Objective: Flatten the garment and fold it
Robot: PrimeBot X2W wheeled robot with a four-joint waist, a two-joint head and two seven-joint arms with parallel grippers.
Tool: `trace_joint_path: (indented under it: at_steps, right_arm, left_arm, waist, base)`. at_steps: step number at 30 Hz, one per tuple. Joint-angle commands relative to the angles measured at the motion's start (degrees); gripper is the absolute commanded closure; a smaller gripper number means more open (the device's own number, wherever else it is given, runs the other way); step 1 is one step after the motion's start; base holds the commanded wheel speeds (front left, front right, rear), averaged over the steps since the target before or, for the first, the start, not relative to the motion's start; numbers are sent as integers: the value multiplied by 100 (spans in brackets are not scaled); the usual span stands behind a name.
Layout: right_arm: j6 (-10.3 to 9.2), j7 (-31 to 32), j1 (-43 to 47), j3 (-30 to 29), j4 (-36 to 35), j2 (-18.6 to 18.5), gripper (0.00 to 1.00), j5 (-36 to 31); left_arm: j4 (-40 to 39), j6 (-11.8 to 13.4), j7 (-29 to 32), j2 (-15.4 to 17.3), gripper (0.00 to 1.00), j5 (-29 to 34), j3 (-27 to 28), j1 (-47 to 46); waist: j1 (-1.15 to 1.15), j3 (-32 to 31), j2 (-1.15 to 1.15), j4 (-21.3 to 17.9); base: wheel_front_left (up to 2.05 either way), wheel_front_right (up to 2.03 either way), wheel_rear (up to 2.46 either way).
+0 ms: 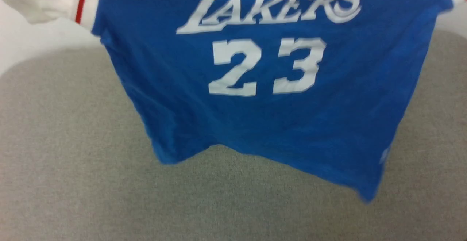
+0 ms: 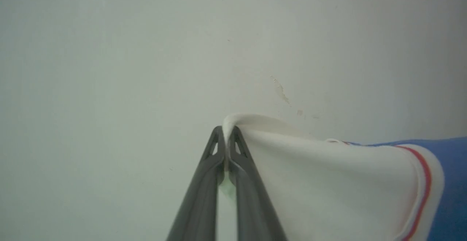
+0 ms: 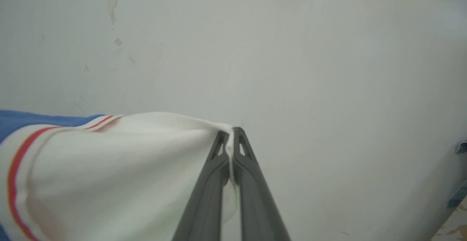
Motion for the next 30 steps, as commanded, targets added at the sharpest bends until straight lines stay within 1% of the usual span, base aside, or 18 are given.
trace_joint_path:
  at_steps: [1, 5, 8, 10, 13, 19, 22, 26, 30]
  right_arm:
    - [-5, -38, -233, 55, 119, -2, 100, 71]
    - [-5, -168, -1080, 304, 611, -16, 100, 124]
    - [-5, -347, -1708, 593, 1092, -28, 100, 89]
    - [-5, -516, -2106, 785, 1441, -13, 100, 40]
    - [-5, -769, -2686, 867, 2025, 157, 100, 46]
    - [-5, -1378, -3660, 1078, 2974, 315, 100, -189]
    - [-5, -1686, -3993, 1166, 3431, 426, 100, -283]
    - [-5, -1945, -4220, 1266, 3966, 551, 100, -284]
    - [-5, -2222, -4168, 1342, 4384, 683, 100, -173]
  left_arm:
    - [145, -110, 56, 12, 100, 6, -73, -219]
    - [789, -550, 221, -180, 100, 92, -413, -1105]
    - [1432, -907, 340, -428, 100, 228, -731, -1844]
    - [1882, -1086, 332, -640, 100, 338, -887, -2342]
    - [2538, -1301, 249, -942, 100, 495, -1046, -3046]
    - [3678, -1564, -298, -1459, 100, 807, -1140, -4344]
    - [4171, -1700, -554, -1693, 100, 855, -1185, -4774]
    - [4657, -1844, -774, -1878, 100, 920, -1276, -5102]
    - [5056, -1940, -964, -2025, 100, 919, -1385, -5045]
  waist:
    - [0, 387, 0, -67]
    - [0, 913, 0, -120]
    - [0, 1286, 0, -154]
    - [0, 1510, 0, -173]
    - [0, 1812, 0, -193]
    - [0, 2218, 0, -175]
    - [0, 2296, 0, -166]
    - [0, 2422, 0, -135]
    - [0, 2479, 0, -87]
  base:
    - [0, 0, 0]
    - [0, 0, 0]
    - [0, 0, 0]
    - [0, 0, 0]
    - [0, 0, 0]
    - [0, 0, 0]
    - [0, 0, 0]
    - [0, 0, 0]
    - [0, 0, 0]
